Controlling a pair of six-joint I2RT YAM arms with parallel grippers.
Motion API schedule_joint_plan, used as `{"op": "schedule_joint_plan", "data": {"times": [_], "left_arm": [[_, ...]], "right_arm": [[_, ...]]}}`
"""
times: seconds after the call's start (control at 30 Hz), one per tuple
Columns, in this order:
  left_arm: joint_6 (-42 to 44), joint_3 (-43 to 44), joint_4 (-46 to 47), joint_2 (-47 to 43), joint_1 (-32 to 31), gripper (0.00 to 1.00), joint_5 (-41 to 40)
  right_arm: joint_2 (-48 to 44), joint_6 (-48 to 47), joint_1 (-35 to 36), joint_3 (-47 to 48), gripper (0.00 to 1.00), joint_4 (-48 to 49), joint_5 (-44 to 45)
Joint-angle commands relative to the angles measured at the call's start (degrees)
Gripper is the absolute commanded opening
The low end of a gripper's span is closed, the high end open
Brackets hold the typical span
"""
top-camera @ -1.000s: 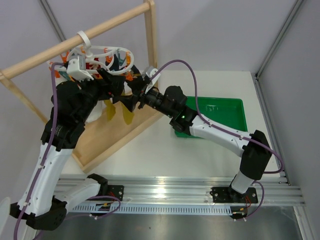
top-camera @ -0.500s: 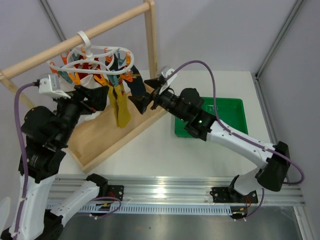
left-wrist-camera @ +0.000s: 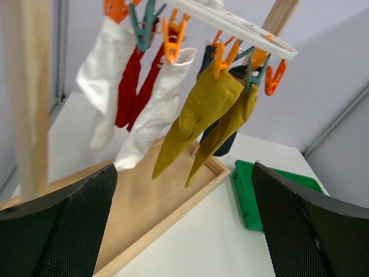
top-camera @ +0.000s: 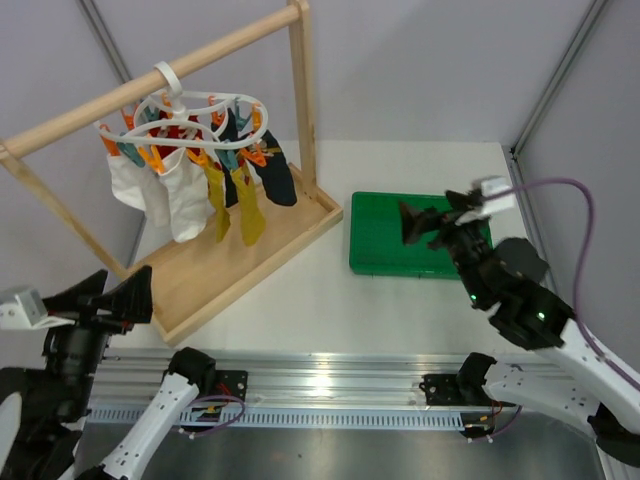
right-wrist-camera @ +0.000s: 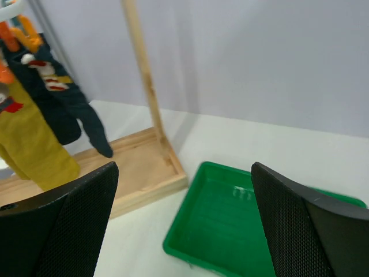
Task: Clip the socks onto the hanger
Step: Reset both arms
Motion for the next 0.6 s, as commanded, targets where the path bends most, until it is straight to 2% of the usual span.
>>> {"op": "schedule_joint_plan", "data": {"times": [0.0, 0.03, 0.13, 0.27, 0.4, 0.57], "left_arm": [[2.1, -1.9, -6.6, -4.5, 0.0, 1.00, -4.7], [1.8, -2.4, -7.3, -5.5, 0.0, 1.00, -4.9], [1.6, -3.8, -9.8, -9.6, 0.0, 1.00, -6.1], [1.0, -6.4, -11.8, -14.5, 0.0, 0.99, -8.0], [-0.3, -9.8, -11.8, -17.8, 0.0, 1.00, -9.4], [-0.4, -13.7, -10.1, -19.9, 0.0, 0.99, -9.5]], "right_arm": [[-8.9, 3.6, -0.1, -2.6, 1.00, -10.1, 11.4], [-13.3, 4.2, -0.1, -3.1, 0.99, -11.6, 13.2], [-19.1, 6.5, -0.1, -4.6, 0.99, -18.5, 16.7], [-27.6, 7.8, -0.1, -6.3, 1.00, -22.4, 18.3], [-31.5, 7.6, 0.0, -8.7, 1.00, -22.9, 19.3], [-32.3, 8.4, -0.1, -10.3, 0.99, -24.0, 19.3]]}}
